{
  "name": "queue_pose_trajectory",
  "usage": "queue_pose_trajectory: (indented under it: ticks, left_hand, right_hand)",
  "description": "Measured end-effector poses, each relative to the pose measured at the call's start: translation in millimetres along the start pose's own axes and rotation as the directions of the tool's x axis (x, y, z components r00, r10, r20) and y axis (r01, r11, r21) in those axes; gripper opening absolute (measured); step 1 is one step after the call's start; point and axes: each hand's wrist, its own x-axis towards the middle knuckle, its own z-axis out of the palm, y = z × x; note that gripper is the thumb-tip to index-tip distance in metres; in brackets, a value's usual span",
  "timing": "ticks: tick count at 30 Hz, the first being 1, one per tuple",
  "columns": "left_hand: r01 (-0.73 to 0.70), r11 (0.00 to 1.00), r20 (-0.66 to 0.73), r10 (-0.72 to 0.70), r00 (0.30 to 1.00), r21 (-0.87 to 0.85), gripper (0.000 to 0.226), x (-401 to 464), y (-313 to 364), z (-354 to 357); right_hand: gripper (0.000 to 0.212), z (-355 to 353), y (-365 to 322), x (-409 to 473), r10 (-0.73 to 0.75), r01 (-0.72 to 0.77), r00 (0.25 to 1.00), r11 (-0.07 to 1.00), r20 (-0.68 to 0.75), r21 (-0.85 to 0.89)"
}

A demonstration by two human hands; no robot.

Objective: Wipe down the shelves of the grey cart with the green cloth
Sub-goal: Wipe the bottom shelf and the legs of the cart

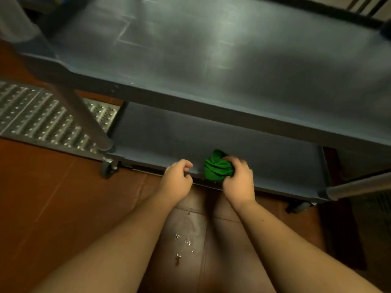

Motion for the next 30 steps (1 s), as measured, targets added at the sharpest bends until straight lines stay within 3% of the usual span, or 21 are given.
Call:
queue_pose_trajectory:
  ticks: [3, 8, 13, 18, 25, 30]
  left_hand:
    - [0.191, 0.974, 0.043, -0.187, 0.981, -0.125, 0.028, -44, 27, -27]
    - [0.288, 0.95, 0.158, -0.268, 0.95, -0.118, 0.031, -134, 97, -104]
    - [0.253, 0.931, 0.154, -0.218, 0.964, -0.264, 0.038, -213, 212, -205]
    - [0.103, 0.95, 0.074, -0.085, 0.994, -0.294, 0.04, -259, 326, -299]
    - [-0.042, 0.9, 0.034, 0.063, 0.997, -0.434, 0.04, -283, 465, -376]
    - [-0.137, 0.876, 0.059, 0.184, 0.981, -0.462, 0.04, -291, 547, -406]
  right_hand:
    - [0.062, -35, -36, -42, 0.025, -0.032, 0.995, 0.997, 0.099, 0.072]
    - [0.069, -131, -120, -117, 0.01, -0.051, 0.981, 0.977, 0.192, 0.208]
    - [0.077, -246, -220, -167, -0.008, -0.059, 0.979, 0.945, 0.202, 0.322]
    - [0.083, -371, -323, -190, 0.004, -0.079, 0.985, 0.897, 0.172, 0.436]
    - [0.065, -514, -415, -199, 0.023, -0.081, 0.994, 0.801, 0.105, 0.594]
    - [0.051, -599, -463, -204, -0.012, -0.027, 0.999, 0.659, 0.047, 0.752]
